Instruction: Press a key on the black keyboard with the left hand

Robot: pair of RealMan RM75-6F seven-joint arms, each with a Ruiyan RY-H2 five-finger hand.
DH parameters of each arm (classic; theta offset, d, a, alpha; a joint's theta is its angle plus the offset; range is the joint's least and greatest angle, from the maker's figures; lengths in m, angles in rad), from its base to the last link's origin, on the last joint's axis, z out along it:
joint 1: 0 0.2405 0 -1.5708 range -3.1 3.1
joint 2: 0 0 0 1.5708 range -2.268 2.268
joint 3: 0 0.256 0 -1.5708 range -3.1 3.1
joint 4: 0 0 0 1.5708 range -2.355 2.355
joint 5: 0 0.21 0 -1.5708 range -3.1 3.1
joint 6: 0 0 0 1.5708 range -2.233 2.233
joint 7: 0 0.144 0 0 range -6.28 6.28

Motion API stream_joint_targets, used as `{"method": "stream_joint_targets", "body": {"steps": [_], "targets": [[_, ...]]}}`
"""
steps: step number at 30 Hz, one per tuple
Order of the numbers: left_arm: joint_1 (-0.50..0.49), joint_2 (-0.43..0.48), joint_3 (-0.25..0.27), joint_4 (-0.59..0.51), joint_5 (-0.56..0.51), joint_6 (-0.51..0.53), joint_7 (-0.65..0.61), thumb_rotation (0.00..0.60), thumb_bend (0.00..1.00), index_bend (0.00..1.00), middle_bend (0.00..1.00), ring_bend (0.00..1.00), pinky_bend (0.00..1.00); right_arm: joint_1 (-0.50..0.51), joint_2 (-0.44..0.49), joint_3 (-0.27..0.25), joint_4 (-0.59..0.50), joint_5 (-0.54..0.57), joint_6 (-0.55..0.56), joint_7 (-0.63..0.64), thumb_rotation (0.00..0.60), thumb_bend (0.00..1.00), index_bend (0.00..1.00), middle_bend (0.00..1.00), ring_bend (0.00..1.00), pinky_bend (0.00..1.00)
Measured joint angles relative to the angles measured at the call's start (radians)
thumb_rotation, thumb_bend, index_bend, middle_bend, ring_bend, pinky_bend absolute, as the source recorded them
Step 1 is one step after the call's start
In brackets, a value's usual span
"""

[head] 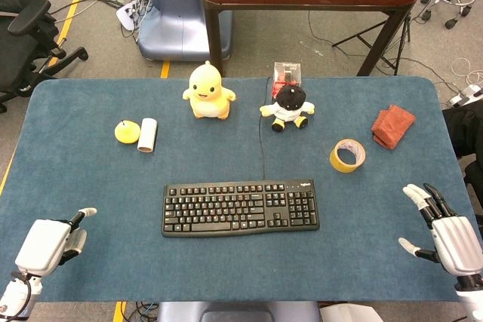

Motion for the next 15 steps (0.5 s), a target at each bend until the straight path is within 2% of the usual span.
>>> {"method": "stream_joint_targets", "body": {"steps": [10,15], "targets": [[-0.002,-0.025,0.001,0.016,0.018,-0.016,0.001,0.600,0.49,0.31,0.83,0.78,0.99,0.001,0.007,0.002,-0.004,0.001,0.005,0.012,0.600,0.00,0.14,0.15,0.05,0.44],[-0.023,-0.035,-0.001,0.013,0.037,-0.039,-0.039,0.600,0.49,0.31,0.83,0.78,0.99,-0.003,0.006,0.003,-0.001,0.007,0.009,0.019,0.600,0.00,0.15,0.15,0.05,0.44]]}}
